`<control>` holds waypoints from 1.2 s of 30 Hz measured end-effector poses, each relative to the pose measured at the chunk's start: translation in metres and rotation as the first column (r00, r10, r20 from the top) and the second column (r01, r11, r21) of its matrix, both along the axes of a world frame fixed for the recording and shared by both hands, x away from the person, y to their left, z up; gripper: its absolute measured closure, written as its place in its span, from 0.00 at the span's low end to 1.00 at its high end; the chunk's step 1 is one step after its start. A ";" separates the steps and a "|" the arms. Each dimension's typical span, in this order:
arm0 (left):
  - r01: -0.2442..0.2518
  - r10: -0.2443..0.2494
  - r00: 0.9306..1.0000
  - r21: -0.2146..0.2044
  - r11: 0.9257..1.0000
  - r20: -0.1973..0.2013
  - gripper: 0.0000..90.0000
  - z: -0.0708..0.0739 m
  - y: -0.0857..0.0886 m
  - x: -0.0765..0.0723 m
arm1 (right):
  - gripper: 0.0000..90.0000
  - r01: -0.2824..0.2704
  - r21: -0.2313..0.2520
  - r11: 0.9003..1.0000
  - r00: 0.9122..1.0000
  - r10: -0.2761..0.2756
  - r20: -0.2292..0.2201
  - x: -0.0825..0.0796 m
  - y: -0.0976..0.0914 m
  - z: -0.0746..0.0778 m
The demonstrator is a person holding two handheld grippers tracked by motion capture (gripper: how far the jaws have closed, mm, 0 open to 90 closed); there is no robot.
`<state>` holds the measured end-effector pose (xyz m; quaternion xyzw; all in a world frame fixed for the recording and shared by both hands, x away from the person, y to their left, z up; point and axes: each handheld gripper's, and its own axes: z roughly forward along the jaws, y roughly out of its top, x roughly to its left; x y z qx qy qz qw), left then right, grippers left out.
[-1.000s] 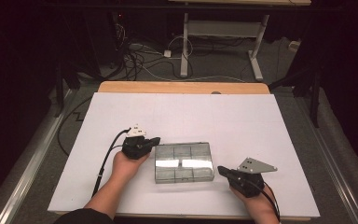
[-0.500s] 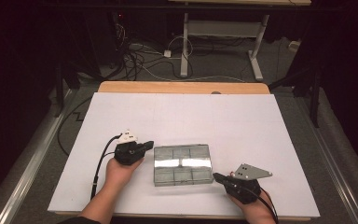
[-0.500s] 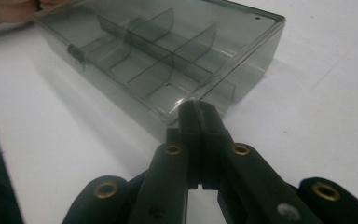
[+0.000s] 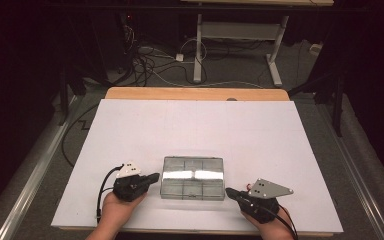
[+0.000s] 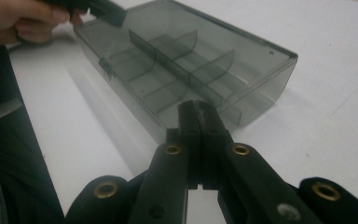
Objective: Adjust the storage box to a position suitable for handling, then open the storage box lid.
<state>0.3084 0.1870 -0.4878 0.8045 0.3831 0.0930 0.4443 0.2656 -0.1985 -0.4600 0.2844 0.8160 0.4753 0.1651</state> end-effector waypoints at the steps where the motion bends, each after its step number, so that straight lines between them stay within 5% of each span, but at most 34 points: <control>1: 0.004 -0.004 1.000 0.007 1.000 -0.003 0.98 -0.001 -0.001 -0.001 | 1.00 -0.003 0.004 1.000 1.000 0.003 0.005 0.000 0.001 0.002; 16: 0.037 -0.037 0.999 0.017 0.999 -0.015 0.98 -0.004 -0.009 0.001 | 1.00 -0.090 0.041 0.995 0.996 0.089 0.031 0.011 0.037 0.012; 24: 0.045 -0.045 0.999 0.018 0.999 -0.010 0.98 -0.004 -0.011 0.000 | 1.00 -0.169 0.036 0.985 0.986 0.168 0.018 0.016 0.066 0.009; 36: 0.055 -0.055 0.998 0.003 0.998 -0.006 0.98 -0.004 -0.009 -0.001 | 1.00 -0.234 0.038 0.972 0.972 0.234 -0.003 0.006 0.082 0.002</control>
